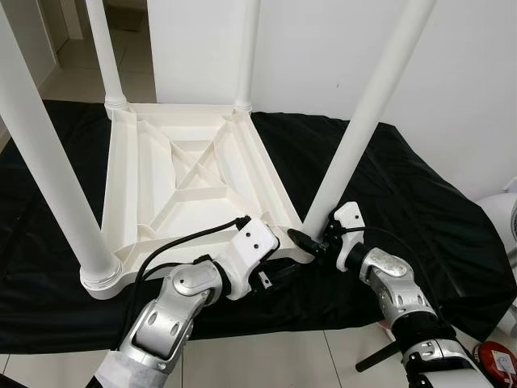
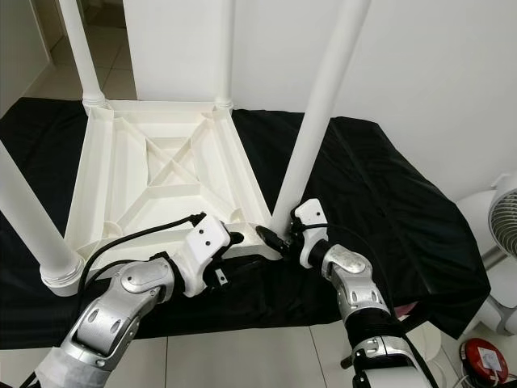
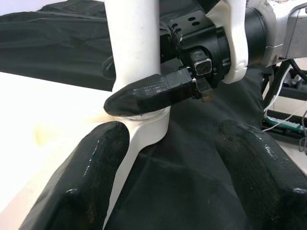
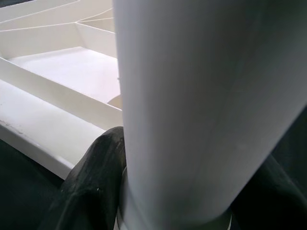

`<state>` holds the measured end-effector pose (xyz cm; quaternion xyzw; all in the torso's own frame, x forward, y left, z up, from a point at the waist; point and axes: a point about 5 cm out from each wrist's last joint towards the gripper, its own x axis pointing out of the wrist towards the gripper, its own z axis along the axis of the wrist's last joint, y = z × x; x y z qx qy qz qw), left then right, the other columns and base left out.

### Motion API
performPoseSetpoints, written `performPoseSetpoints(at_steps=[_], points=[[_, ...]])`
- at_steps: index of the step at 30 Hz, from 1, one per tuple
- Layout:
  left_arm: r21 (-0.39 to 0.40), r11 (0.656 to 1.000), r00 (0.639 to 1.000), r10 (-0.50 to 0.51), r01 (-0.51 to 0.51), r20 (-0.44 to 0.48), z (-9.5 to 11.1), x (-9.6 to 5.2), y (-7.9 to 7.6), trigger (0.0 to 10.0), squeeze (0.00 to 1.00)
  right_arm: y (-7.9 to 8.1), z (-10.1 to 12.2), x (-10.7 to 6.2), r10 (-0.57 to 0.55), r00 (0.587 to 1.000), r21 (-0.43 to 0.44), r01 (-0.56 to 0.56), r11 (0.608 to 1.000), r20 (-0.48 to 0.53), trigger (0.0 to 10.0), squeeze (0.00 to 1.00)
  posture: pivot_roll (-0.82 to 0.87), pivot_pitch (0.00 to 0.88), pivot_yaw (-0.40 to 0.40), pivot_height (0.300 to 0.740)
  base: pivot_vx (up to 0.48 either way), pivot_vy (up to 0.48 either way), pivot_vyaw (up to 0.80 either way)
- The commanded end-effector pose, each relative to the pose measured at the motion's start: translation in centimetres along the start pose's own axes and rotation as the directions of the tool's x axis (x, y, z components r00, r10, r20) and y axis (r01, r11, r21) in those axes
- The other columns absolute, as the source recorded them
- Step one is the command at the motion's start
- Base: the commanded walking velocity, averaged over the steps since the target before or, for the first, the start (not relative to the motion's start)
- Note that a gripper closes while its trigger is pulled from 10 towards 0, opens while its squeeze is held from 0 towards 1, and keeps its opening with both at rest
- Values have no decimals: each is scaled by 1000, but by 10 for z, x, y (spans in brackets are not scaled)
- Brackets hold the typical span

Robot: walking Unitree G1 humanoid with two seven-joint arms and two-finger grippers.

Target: Building children table

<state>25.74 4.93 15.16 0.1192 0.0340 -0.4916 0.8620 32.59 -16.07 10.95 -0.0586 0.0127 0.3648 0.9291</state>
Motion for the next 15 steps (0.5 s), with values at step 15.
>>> performPoseSetpoints(at_steps=[15], points=[[-3, 1000, 999, -20, 20, 30, 6, 5, -7, 10000, 0, 18, -14, -12, -383, 924, 73, 383, 921, -26, 10000, 0, -4, 0, -113, 740, 0, 0, 0]])
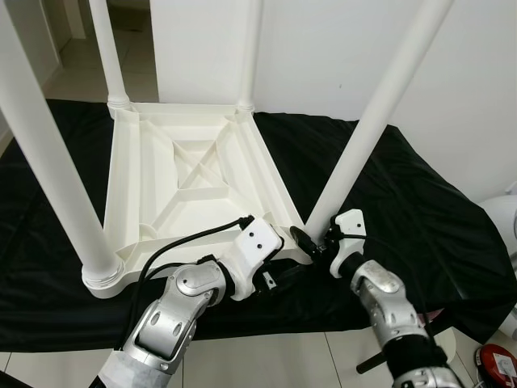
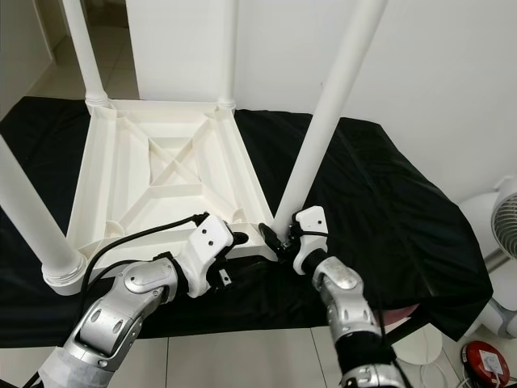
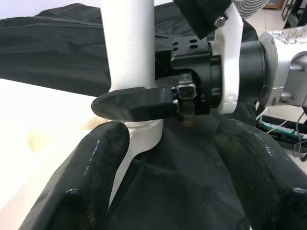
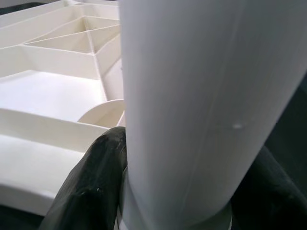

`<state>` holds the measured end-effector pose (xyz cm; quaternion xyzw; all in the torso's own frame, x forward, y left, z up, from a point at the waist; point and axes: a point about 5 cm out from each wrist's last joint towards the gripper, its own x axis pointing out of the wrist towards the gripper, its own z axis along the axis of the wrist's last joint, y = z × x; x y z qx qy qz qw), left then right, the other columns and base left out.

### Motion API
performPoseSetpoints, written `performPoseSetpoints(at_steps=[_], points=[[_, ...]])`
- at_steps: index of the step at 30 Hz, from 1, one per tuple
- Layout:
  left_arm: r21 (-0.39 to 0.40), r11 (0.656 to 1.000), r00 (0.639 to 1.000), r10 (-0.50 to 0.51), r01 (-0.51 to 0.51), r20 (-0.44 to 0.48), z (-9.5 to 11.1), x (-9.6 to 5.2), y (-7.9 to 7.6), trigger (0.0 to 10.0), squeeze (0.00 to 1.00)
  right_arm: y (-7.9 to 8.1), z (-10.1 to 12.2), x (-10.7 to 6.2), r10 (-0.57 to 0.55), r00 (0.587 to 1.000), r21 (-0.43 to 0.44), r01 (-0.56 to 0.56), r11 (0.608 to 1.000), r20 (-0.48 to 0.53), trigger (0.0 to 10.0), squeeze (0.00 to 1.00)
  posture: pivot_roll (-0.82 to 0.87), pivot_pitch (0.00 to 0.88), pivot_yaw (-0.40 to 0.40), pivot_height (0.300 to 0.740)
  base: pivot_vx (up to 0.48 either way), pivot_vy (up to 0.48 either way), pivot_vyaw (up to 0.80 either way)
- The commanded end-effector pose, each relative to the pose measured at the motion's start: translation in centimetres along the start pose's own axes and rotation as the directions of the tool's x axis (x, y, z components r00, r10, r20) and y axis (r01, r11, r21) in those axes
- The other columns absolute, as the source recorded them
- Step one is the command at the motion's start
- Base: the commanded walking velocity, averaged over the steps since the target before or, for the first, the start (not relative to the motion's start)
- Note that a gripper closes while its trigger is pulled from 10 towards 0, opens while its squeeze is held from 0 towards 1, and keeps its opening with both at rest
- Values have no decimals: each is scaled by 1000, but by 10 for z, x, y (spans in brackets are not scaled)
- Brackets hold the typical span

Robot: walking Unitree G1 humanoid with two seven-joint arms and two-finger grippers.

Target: Building children table

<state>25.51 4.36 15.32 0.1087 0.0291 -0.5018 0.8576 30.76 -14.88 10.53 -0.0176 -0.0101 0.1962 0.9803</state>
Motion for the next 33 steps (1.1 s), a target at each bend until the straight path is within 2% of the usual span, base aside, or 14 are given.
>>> performPoseSetpoints(at_steps=[1, 3, 5, 7, 9, 10, 11, 12, 16, 17, 19, 20, 27, 33], points=[[13, 1000, 1000, -3, 3, 8, 3, 2, -3, 10000, 0, -4, -10, -8, -104, 993, 11, 104, 994, -58, 10000, 0, -5, 0, -114, 740, 0, 0, 0], [17, 1000, 1000, -5, 5, 6, 3, 3, -4, 10000, 0, -2, -10, -11, -161, 985, 27, 162, 986, -61, 10000, 0, -5, 0, -114, 740, 0, 0, 0], [17, 1000, 1000, -5, 5, 6, 3, 3, -4, 10000, 0, -2, -10, -11, -161, 985, 27, 162, 986, -61, 10000, 0, -5, 0, -114, 740, 0, 0, 0], [22, 1000, 1000, -10, 10, 7, 3, 4, -4, 10000, 0, 1, -10, -20, -386, 920, 47, 390, 920, -74, 10000, 0, -17, 0, -114, 740, 0, 0, 0], [22, 1000, 1000, -10, 10, 7, 3, 4, -4, 10000, 0, 1, -10, -20, -386, 920, 47, 390, 920, -74, 10000, 0, -17, 0, -114, 740, 0, 0, 0], [23, 1000, 1000, -13, 13, 8, 3, 5, -5, 10000, 0, 7, -10, -23, -453, 888, 57, 457, 888, -76, 10000, 0, -19, 0, -115, 740, 0, 0, 0], [23, 1000, 1000, -13, 13, 8, 3, 5, -5, 10000, 0, 7, -10, -23, -453, 888, 57, 457, 888, -76, 10000, 0, -19, 0, -115, 740, 0, 0, 0], [24, 1000, 1000, -19, 18, 11, 4, 6, -6, 10000, 0, 18, -8, -24, -461, 884, 63, 466, 882, -84, 10000, 0, -22, 0, -113, 740, 0, 0, 0], [25, 999, 1000, -21, 21, 12, 4, 6, -6, 10000, 0, 19, -8, -25, -452, 887, 86, 459, 884, -91, 10000, 0, -22, 0, -115, 740, 0, 0, 0], [26, 999, 1000, -22, 22, 12, 4, 6, -7, 10000, 0, 19, -7, -26, -454, 886, 90, 461, 883, -92, 10000, 75, -21, 0, -116, 740, 0, 0, 0], [26, 999, 1000, -22, 22, 13, 4, 6, -7, 10000, 0, 20, -7, -26, -455, 885, 92, 463, 882, -93, 10000, 75, -21, 0, -116, 740, 0, 0, 0], [26, 999, 1000, -21, 21, 12, 4, 6, -6, 10000, 0, 20, -5, -26, -450, 889, 102, 457, 884, -85, 10000, 1000, -21, 0, -116, 740, 0, 0, 0], [25, 1000, 1000, -16, 16, 10, 3, 6, -6, 10000, 0, 17, 7, -25, -390, 921, 169, 389, 906, -29, 10000, 1000, -23, 0, -121, 740, 0, 0, 0], [24, 1000, 1000, -8, 7, 13, 4, 6, -5, 10000, 0, 3, 12, -24, -331, 944, 135, 329, 934, -13, 10000, 1000, -22, 0, -124, 740, 0, 0, 0]])
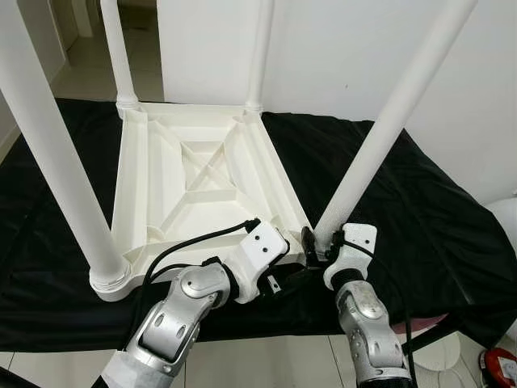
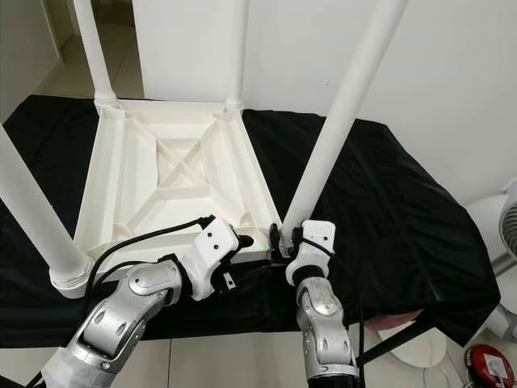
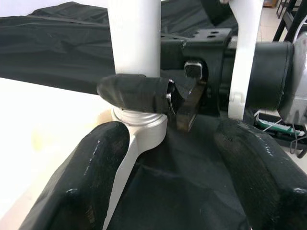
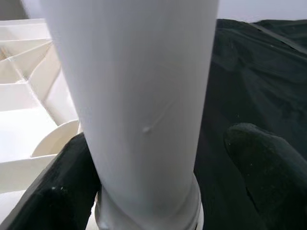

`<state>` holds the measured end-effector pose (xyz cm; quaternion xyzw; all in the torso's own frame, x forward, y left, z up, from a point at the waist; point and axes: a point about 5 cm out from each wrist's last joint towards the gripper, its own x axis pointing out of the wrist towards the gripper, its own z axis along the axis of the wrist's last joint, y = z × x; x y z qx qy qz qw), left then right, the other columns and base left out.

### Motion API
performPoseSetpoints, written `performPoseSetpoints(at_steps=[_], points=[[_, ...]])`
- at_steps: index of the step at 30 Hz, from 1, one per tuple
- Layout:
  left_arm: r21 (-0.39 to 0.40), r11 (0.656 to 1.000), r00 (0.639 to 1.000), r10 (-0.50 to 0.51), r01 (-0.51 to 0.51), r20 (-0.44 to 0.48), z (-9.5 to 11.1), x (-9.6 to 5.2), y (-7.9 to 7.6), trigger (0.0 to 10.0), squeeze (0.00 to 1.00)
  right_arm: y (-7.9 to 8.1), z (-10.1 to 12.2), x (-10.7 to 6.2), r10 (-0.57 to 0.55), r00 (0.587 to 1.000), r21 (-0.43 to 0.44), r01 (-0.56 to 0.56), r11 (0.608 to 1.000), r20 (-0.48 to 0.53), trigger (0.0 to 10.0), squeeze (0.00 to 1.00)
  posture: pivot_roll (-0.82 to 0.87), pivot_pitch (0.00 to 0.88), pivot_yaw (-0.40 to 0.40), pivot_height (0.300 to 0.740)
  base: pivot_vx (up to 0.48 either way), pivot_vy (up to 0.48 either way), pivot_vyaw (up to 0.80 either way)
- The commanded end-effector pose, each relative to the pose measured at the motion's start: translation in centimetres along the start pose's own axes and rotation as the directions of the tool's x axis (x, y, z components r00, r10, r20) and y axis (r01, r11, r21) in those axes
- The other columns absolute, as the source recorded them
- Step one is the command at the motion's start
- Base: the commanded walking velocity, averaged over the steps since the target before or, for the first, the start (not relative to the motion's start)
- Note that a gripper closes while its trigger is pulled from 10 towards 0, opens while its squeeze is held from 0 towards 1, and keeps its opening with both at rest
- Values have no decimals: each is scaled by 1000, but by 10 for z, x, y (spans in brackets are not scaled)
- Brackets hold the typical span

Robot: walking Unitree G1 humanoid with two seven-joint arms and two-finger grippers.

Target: Building children table

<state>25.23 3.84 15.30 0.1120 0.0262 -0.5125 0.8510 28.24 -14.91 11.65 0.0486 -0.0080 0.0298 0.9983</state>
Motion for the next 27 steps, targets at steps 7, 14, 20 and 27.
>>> performPoseSetpoints(at_steps=[7, 14, 20, 27], points=[[9, 1000, 1000, 28, -28, 14, 3, 3, 1, 10000, 0, -10, 7, 13, 235, 972, -53, -235, 971, -4, 10000, 0, -11, 0, -131, 740, 0, 0, 0], [11, 999, 999, 49, -50, 12, 4, 2, 6, 10000, 0, -6, 10, 25, 476, 879, -93, -476, 874, -24, 10000, 0, -7, 0, -130, 740, 0, 0, 0], [16, 999, 999, 40, -41, 15, 5, 3, 5, 10000, 0, -2, 11, 37, 555, 829, -128, -558, 820, -64, 10000, 0, -1, 0, -124, 740, 0, 0, 0], [21, 999, 999, 49, -49, 15, 6, 2, 6, 10000, 0, -5, 6, 47, 610, 777, -149, -629, 763, -155, 314, 0, 15, 0, -130, 740, 0, 0, 0]])
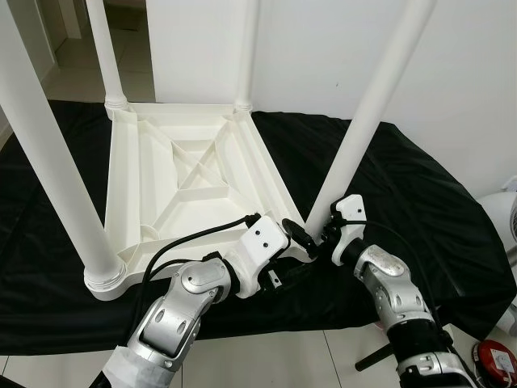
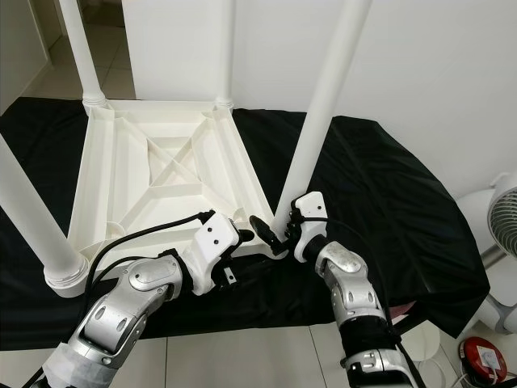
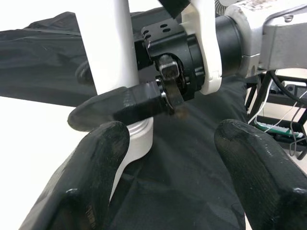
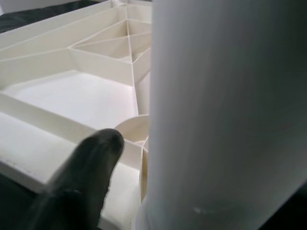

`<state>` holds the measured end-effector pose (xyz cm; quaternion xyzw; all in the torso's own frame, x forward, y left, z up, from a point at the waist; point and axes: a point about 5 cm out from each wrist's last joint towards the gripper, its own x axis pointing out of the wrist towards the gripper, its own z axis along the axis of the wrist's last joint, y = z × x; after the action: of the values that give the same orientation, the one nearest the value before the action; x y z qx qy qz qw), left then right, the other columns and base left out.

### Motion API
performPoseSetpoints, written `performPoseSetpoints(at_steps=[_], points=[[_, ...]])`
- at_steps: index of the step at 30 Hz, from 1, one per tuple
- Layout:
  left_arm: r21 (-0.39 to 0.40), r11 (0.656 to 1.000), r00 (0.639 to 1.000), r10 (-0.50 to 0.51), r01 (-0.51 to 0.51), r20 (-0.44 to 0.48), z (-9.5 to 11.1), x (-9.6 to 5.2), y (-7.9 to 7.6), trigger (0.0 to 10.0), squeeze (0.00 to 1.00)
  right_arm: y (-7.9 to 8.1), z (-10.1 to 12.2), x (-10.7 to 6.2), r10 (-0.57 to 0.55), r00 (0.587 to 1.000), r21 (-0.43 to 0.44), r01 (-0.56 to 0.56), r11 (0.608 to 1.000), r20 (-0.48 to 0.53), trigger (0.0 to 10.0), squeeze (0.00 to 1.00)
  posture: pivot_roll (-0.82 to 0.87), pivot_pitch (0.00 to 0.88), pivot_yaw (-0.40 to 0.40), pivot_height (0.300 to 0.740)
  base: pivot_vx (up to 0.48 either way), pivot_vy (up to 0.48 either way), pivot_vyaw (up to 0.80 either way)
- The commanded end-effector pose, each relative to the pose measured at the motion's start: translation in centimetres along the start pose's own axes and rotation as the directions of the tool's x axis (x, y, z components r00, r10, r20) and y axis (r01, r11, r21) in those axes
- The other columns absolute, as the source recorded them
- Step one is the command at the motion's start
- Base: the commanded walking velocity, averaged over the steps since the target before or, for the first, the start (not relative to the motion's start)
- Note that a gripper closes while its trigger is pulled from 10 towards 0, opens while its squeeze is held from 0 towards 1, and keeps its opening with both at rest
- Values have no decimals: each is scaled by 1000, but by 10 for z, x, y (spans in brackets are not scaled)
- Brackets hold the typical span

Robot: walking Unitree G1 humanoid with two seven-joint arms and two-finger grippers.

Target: Building children table

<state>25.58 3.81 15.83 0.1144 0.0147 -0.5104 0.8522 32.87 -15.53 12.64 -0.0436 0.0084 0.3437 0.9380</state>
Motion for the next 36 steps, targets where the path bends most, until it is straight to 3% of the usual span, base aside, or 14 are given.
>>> performPoseSetpoints(at_steps=[1, 8, 16, 17, 21, 23, 26, 29, 32, 34, 35, 36], points=[[6, 999, 999, 41, -41, -2, 1, 1, 2, 10000, 0, 3, -3, 3, 35, 999, -13, -35, 999, -32, 314, 0, 15, 0, -130, 740, 0, 0, 0], [6, 999, 999, 54, -54, 0, 2, 0, 4, 10000, 0, -4, -15, -4, 86, 992, 28, -84, 996, -89, 0, 0, 19, 0, -132, 740, 0, 0, 0], [10, 999, 999, 48, -48, 3, 3, 1, 5, 10000, 0, -5, -16, -9, 96, 993, 49, -93, 995, -68, 0, 0, 14, 0, -126, 740, 0, 0, 0], [12, 999, 999, 45, -45, 2, 3, 1, 6, 10000, 0, -6, -17, -9, 2, 999, 50, 1, 999, -51, 10000, 0, 9, 0, -123, 740, 0, 0, 0], [12, 999, 999, 45, -45, 2, 2, 1, 6, 10000, 0, -7, -17, -9, -35, 998, 46, 37, 998, -47, 10000, 0, 9, 0, -123, 740, 0, 0, 0], [11, 999, 999, 45, -45, 0, 2, 1, 6, 10000, 0, -4, -21, -10, -179, 983, 23, 180, 983, -40, 10000, 0, 11, 0, -120, 740, 0, 0, 0], [11, 999, 999, 43, -43, -1, 2, 0, 5, 10000, 0, -3, -21, -10, -223, 974, 29, 224, 974, -39, 10000, 0, 11, 0, -121, 740, 0, 0, 0], [12, 999, 999, 41, -40, -14, -3, -1, 6, 10000, 0, 5, -18, -9, -380, 925, 76, 381, 922, -23, 10000, 0, 2, 0, -115, 740, 0, 0, 0], [10, 999, 999, 43, -43, -15, -3, -1, 7, 10000, 0, 10, -16, -9, -447, 894, 102, 447, 889, -24, 10000, 0, -5, 0, -116, 740, 0, 0, 0], [4, 999, 999, 46, -46, -9, -2, 0, 7, 10000, 0, 13, -15, -10, -563, 825, 133, 563, 815, -42, 10000, 0, -5, 0, -116, 740, 0, 0, 0], [-2, 999, 999, 44, -44, -2, -2, 1, 7, 10000, 0, 14, -15, -11, -642, 764, 150, 643, 751, -60, 10000, 0, -13, 0, -117, 740, 0, 0, 0], [-2, 999, 999, 44, -44, -2, -2, 1, 7, 10000, 0, 14, -15, -11, -642, 764, 150, 643, 751, -60, 10000, 0, -13, 0, -117, 740, 0, 0, 0]])
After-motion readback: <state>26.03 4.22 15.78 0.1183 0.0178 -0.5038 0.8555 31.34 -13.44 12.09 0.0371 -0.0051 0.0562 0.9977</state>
